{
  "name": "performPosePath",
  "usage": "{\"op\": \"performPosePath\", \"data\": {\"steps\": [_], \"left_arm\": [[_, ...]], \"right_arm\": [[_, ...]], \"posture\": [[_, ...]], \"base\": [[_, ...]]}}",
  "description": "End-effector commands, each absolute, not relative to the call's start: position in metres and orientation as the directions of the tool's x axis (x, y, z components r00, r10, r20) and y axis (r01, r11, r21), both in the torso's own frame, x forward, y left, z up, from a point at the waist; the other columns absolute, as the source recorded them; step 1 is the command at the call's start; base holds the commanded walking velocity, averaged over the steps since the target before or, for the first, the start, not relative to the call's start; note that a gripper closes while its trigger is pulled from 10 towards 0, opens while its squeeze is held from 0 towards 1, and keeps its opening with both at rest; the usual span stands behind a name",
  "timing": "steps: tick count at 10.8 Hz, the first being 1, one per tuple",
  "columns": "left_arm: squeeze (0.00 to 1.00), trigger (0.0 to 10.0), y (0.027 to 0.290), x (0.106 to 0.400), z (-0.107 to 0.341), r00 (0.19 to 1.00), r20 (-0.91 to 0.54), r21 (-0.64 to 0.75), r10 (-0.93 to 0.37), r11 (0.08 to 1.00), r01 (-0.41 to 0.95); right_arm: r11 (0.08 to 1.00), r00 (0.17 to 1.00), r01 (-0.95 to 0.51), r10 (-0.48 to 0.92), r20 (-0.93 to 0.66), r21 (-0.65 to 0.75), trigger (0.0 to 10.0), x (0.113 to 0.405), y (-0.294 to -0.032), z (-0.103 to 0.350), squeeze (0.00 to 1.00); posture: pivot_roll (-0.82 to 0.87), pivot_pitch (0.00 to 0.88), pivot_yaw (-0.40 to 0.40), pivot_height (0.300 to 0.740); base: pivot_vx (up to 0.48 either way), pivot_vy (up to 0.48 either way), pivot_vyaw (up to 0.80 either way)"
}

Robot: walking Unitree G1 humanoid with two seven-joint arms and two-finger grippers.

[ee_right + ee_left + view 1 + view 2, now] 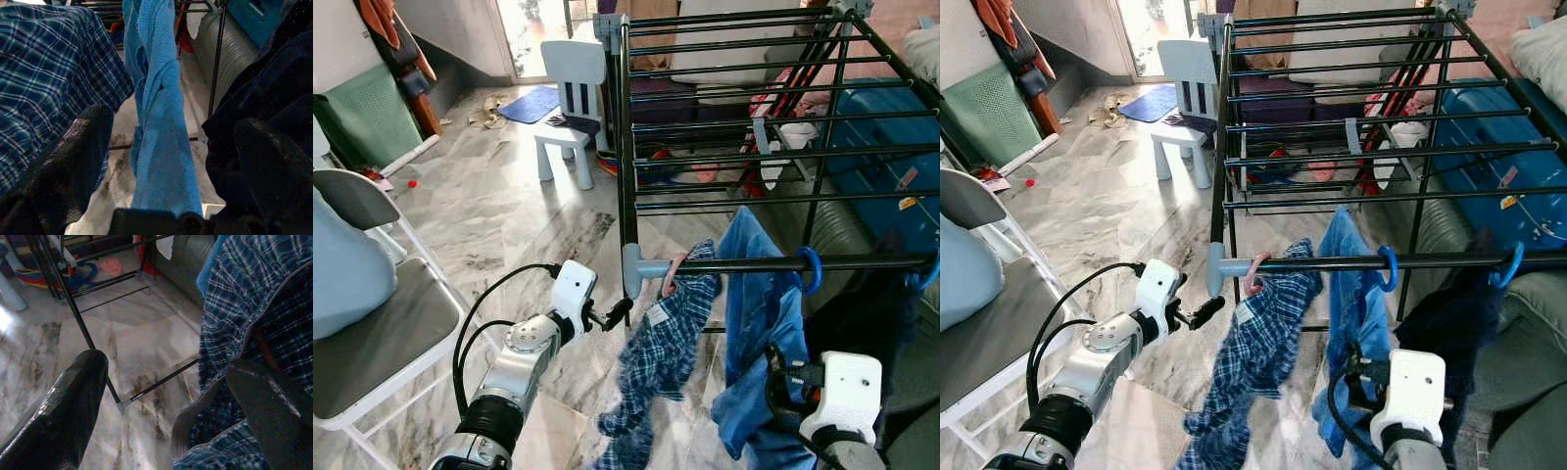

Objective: Hang hanger

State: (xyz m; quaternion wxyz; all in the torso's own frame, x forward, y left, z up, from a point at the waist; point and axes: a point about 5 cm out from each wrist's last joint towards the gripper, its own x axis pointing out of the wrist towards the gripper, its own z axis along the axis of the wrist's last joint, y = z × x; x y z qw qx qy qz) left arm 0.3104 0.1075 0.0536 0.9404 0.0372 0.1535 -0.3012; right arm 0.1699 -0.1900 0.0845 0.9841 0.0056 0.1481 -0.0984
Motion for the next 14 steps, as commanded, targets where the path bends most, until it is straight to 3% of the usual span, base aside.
{"op": "performPosePath", "data": {"steps": [1, 6, 8, 9, 10, 11, 13, 14], "left_arm": [[0.0, 10.0, 0.111, 0.312, 0.057, 0.781, -0.31, 0.002, -0.541, 0.822, 0.57], [0.0, 10.0, 0.109, 0.312, 0.056, 0.78, -0.315, 0.002, -0.541, 0.821, 0.57], [0.0, 10.0, 0.108, 0.311, 0.055, 0.779, -0.316, 0.002, -0.542, 0.82, 0.572], [0.0, 10.0, 0.107, 0.311, 0.055, 0.779, -0.317, 0.003, -0.541, 0.821, 0.571], [0.0, 10.0, 0.107, 0.311, 0.055, 0.78, -0.317, 0.004, -0.54, 0.821, 0.57], [0.0, 10.0, 0.107, 0.312, 0.055, 0.782, -0.315, 0.005, -0.538, 0.823, 0.568], [0.0, 10.0, 0.108, 0.313, 0.056, 0.787, -0.313, 0.016, -0.531, 0.826, 0.564], [0.0, 10.0, 0.112, 0.322, 0.069, 0.836, -0.226, -0.022, -0.5, 0.861, 0.509]], "right_arm": [[0.98, 0.942, 0.198, -0.194, -0.272, -0.015, 10.0, 0.172, -0.189, 0.088, 1.0], [0.979, 0.945, 0.2, -0.201, -0.259, -0.03, 10.0, 0.175, -0.194, 0.09, 1.0], [0.98, 0.945, 0.199, -0.2, -0.258, -0.033, 10.0, 0.177, -0.193, 0.091, 0.83], [0.979, 0.945, 0.202, -0.205, -0.255, -0.038, 10.0, 0.177, -0.194, 0.091, 0.54], [0.977, 0.945, 0.208, -0.212, -0.25, -0.042, 10.0, 0.177, -0.195, 0.092, 0.18], [0.974, 0.946, 0.223, -0.226, -0.232, -0.039, 10.0, 0.177, -0.198, 0.094, 0.0], [0.973, 0.946, 0.229, -0.232, -0.228, -0.041, 10.0, 0.177, -0.199, 0.095, 0.0], [0.968, 0.945, 0.246, -0.249, -0.211, -0.042, 10.0, 0.177, -0.201, 0.097, 0.0]], "posture": [[-0.08, 0.0, 0.048, 0.74], [-0.08, 0.0, 0.045, 0.74], [-0.09, 0.0, 0.043, 0.74], [-0.09, 0.0, 0.042, 0.74], [-0.09, 0.0, 0.043, 0.74], [-0.09, 0.0, 0.045, 0.74], [-0.09, 0.0, 0.047, 0.74], [-0.09, 0.0, 0.049, 0.74]], "base": [[-0.255, 0.0, 0.0], [-0.275, 0.0, 0.0], [-0.296, 0.0, 0.0], [-0.296, 0.0, 0.0], [-0.296, 0.0, 0.0], [0.0, 0.0, 0.0], [0.0, 0.0, 0.0], [0.0, 0.0, 0.0]]}}
